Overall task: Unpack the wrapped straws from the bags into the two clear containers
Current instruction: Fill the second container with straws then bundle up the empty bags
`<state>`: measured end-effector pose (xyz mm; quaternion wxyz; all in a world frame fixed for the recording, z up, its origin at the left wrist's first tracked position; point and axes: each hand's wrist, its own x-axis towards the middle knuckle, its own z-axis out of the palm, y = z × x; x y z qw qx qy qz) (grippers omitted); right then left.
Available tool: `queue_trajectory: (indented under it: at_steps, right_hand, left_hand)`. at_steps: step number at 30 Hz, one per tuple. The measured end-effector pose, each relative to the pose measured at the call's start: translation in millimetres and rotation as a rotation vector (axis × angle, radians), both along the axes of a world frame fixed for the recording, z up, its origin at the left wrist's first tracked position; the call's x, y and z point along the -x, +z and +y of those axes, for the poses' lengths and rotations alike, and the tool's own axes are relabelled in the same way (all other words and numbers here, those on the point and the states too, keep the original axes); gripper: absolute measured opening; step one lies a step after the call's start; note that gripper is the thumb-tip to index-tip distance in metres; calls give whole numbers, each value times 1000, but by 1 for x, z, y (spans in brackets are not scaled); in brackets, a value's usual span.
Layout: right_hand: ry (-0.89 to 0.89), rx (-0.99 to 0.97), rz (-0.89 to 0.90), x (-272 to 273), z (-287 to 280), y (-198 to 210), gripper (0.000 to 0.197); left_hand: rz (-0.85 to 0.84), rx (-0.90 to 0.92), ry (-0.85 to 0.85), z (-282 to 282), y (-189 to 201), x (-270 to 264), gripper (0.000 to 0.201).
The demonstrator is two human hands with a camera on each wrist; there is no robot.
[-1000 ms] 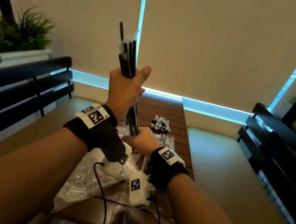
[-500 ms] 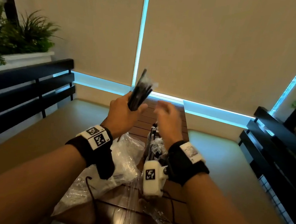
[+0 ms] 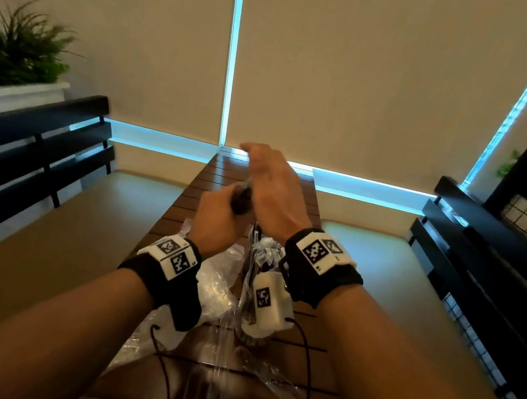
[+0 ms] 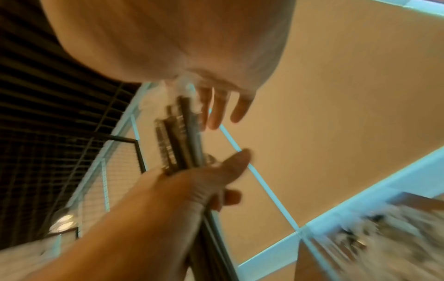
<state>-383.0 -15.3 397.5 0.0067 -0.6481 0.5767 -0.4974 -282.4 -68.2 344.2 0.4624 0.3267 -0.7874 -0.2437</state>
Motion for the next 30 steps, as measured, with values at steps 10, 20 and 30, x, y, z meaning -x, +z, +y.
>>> queue_trajectory:
  at_steps: [10,20,30]
  right_hand:
    - [-249,-451,-299,59,37,-137,132]
    - [-292,-405,-421,54,29,-187,136]
    - [-364,-338,-451,53,26,-194,104]
  left_hand:
    - [445,-364,-98,-13,-5,41,37]
    - [538,-478,-173,-12,-34,72,35]
    - [536,-595,-171,-13,-51,90,29]
